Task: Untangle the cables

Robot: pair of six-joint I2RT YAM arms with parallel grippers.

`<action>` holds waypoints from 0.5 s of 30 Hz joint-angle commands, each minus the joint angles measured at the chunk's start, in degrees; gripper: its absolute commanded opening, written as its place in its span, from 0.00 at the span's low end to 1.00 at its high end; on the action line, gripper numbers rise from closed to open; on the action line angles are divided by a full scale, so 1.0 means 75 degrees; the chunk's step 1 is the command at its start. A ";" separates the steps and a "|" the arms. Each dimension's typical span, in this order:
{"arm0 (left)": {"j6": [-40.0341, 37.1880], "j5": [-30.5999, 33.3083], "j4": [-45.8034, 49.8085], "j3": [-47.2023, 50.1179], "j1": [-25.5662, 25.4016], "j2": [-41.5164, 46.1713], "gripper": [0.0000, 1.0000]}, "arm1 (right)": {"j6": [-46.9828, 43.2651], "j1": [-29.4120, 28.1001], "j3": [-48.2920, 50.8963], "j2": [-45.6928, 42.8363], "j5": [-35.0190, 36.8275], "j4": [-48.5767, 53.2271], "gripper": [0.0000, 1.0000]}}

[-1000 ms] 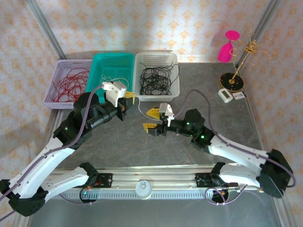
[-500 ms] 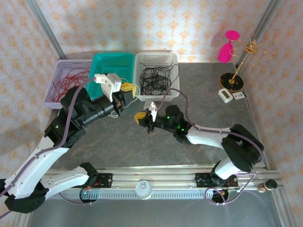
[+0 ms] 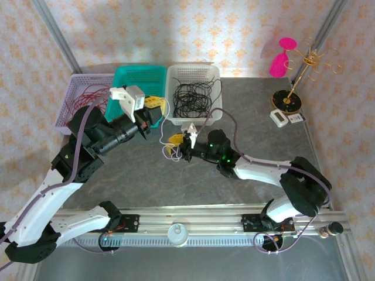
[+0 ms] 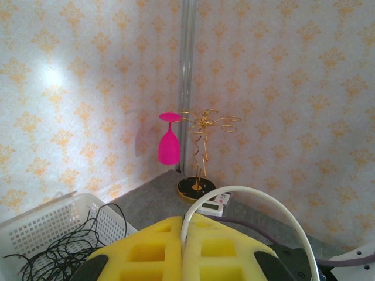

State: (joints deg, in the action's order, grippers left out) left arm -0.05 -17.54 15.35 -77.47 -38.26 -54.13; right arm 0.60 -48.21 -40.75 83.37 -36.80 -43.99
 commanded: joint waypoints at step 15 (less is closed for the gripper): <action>-0.0133 0.0042 -0.0278 -0.0253 -0.0034 -0.0084 0.00 | 0.2235 0.0196 0.0627 -0.1203 0.1470 0.1557 0.22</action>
State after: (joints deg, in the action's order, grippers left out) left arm -0.10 -17.54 15.16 -77.62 -38.26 -54.89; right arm 15.44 -47.07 -37.65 76.75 -28.03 -32.53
